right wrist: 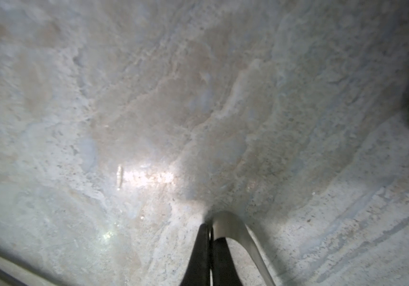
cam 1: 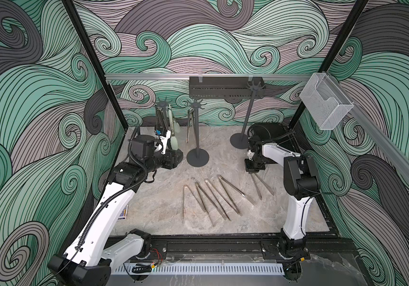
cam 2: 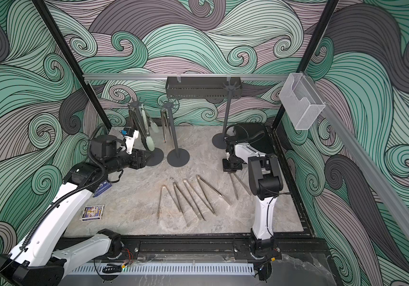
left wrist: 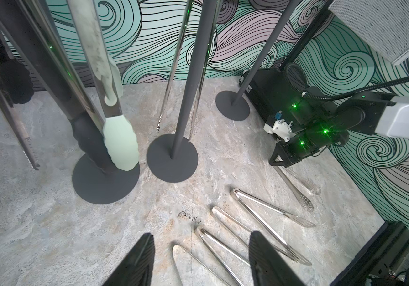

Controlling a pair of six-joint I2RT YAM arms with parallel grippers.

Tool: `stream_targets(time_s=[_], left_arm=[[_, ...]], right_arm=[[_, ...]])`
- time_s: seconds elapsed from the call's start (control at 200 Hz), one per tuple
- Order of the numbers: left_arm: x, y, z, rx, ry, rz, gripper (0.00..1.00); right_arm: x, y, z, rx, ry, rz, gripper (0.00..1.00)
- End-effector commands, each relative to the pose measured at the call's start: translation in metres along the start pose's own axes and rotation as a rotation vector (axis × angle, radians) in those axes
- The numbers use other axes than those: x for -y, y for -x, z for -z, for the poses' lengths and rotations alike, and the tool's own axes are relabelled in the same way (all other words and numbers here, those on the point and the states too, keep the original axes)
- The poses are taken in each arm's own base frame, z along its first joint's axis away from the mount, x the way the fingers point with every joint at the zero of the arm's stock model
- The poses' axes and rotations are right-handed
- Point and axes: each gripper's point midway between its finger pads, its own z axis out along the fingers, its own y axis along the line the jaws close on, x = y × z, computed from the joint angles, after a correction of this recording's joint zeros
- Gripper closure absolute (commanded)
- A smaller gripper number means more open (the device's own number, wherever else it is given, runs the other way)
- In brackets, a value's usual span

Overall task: Hang food tongs on kitchen utensil racks
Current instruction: Adjust the food tongs at the center of the board, then pick up the food tongs from the center of the board.

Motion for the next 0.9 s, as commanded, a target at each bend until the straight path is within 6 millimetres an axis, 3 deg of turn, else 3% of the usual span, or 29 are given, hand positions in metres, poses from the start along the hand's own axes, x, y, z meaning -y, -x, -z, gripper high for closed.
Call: stream_targets(time_s=[0.0, 0.205, 0.44, 0.665, 0.891], left_arm=[[0.000, 0.008, 0.003, 0.022, 0.005, -0.009, 0.39], [0.000, 0.009, 0.004, 0.031, 0.003, -0.009, 0.39], [0.001, 0.009, 0.004, 0.030, -0.004, -0.008, 0.39], [0.002, 0.009, 0.005, 0.033, -0.010, -0.005, 0.39], [0.003, 0.009, 0.007, 0.038, -0.014, -0.005, 0.39]], right_arm=[[-0.008, 0.001, 0.019, 0.022, 0.019, 0.010, 0.91], [0.003, -0.033, 0.029, 0.006, -0.019, -0.008, 0.75], [0.008, -0.074, 0.030, -0.021, -0.020, -0.037, 0.73], [0.008, -0.093, 0.027, -0.040, -0.021, -0.059, 0.68], [0.011, -0.104, 0.006, -0.091, -0.047, -0.086, 0.70]])
